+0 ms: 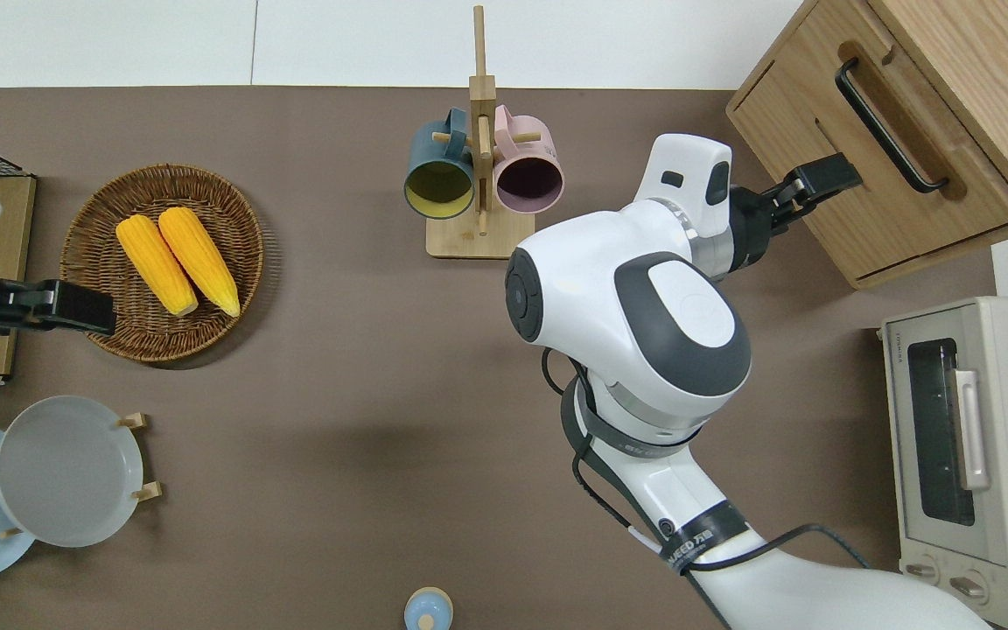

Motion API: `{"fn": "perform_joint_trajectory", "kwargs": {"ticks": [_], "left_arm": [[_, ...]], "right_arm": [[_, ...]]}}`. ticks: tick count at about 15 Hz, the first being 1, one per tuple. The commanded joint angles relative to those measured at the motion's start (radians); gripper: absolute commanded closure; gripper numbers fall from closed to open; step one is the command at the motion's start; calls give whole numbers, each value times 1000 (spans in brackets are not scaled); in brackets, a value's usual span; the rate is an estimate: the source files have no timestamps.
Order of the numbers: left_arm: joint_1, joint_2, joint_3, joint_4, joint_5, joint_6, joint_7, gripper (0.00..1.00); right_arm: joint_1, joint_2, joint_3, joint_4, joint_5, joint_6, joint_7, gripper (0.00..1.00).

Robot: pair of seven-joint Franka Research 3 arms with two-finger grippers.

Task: Slide drawer open with right arm
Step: 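Reach the right gripper up toward the black drawer handle, then close the right gripper around the black drawer handle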

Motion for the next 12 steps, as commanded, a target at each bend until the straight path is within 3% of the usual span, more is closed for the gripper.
{"fn": "perform_joint_trajectory", "kwargs": {"ticks": [1, 6, 12], "left_arm": [[4, 11, -6, 26, 17, -20, 10, 7], [4, 11, -6, 26, 17, -20, 10, 7], [4, 11, -6, 26, 17, -20, 10, 7]], "right_arm": [[-5, 31, 3, -13, -93, -12, 65, 21], [-40, 57, 2, -34, -140, -6, 219, 21], [-91, 94, 0, -34, -223, 14, 248, 21]]}}
